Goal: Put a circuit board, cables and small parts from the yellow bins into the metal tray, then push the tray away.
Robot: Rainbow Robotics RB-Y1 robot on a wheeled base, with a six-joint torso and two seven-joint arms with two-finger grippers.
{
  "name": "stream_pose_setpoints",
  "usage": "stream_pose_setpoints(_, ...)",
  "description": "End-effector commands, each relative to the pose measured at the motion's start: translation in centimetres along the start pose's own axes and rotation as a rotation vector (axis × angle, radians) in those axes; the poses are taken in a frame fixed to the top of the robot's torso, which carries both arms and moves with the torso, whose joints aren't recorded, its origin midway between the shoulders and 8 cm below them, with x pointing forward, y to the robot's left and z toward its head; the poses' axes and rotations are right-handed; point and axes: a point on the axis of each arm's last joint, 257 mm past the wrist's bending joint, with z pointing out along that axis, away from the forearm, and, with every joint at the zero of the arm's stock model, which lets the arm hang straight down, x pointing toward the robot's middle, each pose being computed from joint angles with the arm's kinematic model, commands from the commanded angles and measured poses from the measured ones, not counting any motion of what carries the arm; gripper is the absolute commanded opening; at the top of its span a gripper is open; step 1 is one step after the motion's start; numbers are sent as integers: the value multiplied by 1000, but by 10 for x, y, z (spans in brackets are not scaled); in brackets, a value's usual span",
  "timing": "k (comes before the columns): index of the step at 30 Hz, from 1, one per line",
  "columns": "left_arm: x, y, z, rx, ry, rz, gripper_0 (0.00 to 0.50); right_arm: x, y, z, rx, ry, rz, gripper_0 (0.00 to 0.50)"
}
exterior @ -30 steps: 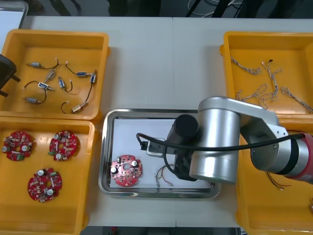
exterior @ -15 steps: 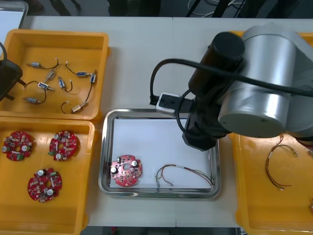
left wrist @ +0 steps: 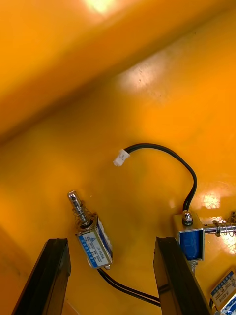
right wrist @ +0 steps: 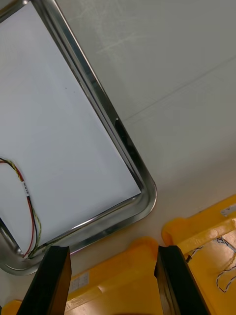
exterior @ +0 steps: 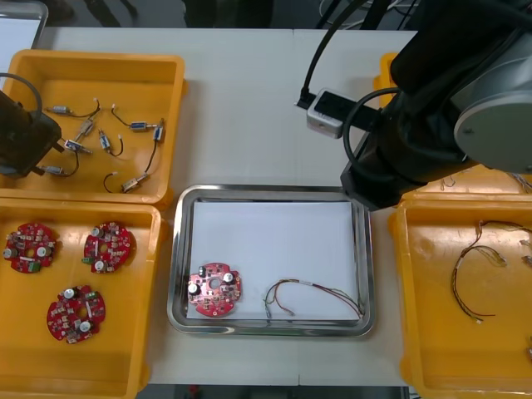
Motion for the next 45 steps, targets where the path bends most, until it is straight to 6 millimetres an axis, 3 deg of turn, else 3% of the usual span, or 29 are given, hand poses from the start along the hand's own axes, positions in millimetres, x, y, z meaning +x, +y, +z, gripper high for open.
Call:
stream_pose_setpoints(1, 5, -19, 0, 17, -15, 91, 500, 2, -49, -25, 68, -24, 143, 500)
stream_pose_setpoints(8, 10, -9, 12, -15, -19, 111, 500, 19, -97, -36, 106, -15, 294, 500)
stream_pose_setpoints(23, 10, -8, 14, -19, -19, 111, 500, 48, -187, -49, 260, 30, 517, 500)
stream_pose_setpoints(24, 10, -8, 14, -19, -19, 110, 468, 50, -189, -49, 262, 33, 527, 500)
stream_pose_setpoints(25, 11, -9, 14, -15, -19, 113, 341, 54, -194, -49, 267, 37, 547, 500)
stream_pose_setpoints(26, 11, -10, 15, -11, -20, 113, 157, 58, -199, -50, 270, 40, 568, 500)
stream_pose_setpoints(28, 11, -12, 14, -5, -19, 113, 0, 65, -207, -52, 277, 41, 603, 500)
stream_pose_setpoints(36, 12, -18, 14, 20, -15, 109, 0, 106, -242, -55, 301, 76, 775, 500)
stream_pose_setpoints(45, 9, -23, 8, 31, -11, 97, 0, 139, -252, -42, 296, 149, 863, 500)
